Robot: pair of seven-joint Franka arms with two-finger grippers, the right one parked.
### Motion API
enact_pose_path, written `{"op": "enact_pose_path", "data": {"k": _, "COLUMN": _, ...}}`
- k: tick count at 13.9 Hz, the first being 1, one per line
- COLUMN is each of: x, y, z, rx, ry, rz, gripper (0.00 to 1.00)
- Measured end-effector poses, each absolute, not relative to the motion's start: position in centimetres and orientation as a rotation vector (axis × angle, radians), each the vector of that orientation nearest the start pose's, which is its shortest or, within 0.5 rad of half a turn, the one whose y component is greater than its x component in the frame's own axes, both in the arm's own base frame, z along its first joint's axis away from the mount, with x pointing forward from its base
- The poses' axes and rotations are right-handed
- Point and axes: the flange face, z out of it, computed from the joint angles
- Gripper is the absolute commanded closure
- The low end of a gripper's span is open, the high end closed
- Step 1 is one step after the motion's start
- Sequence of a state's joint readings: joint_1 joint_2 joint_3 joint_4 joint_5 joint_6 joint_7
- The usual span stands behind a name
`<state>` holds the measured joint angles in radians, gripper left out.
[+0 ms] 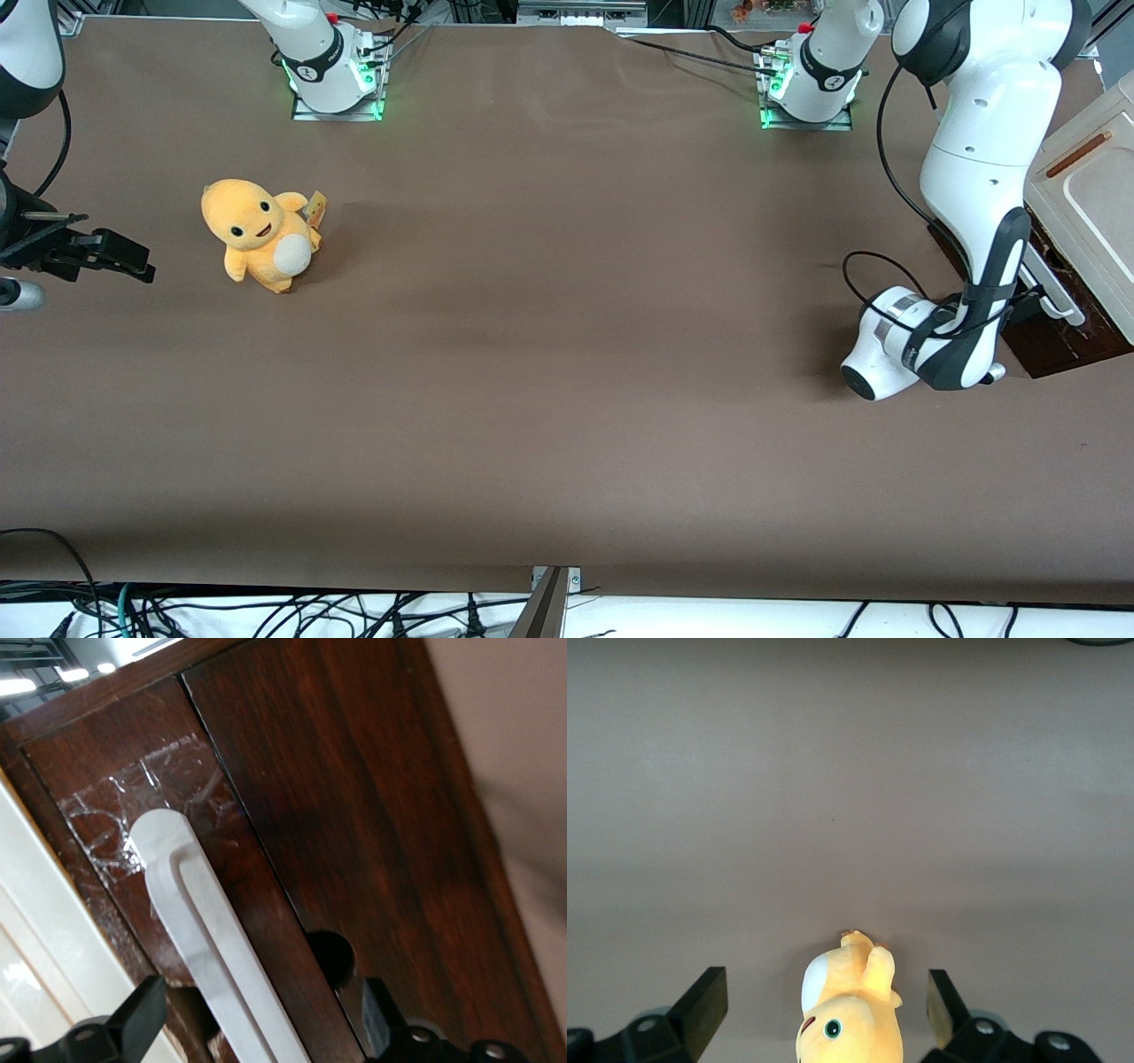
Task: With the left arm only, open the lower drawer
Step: 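Close the left gripper around the white bar handle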
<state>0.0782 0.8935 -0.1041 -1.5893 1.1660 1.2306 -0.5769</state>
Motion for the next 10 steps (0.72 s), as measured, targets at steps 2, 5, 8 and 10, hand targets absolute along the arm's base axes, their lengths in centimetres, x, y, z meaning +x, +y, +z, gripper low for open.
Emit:
{"op": "enact_pose_path", "data": {"k": 2, "x": 58.7, "y": 12.2, "z": 13.9, "rx": -1.645, "ry": -0.09, "rz": 0.741, "gripper": 0.25}}
{"op": "enact_pose_path", "data": {"k": 5, "x": 58.9, "y": 12.4, "z": 14.1, "rx": -1.643, "ry": -0.093, "rz": 0.733, "gripper": 0.48}}
{"op": "enact_pose_path", "data": {"k": 8, "x": 59.1, "y": 12.4, "z": 14.4, "rx": -1.641, "ry": -0.098, "rz": 0.727, "gripper": 0.66}}
{"op": "enact_pose_path", "data": {"k": 10, "x": 59.3, "y": 12.3, "z": 14.9, "rx": -1.627, "ry": -0.1, "rz": 0.72, "gripper": 0.74}}
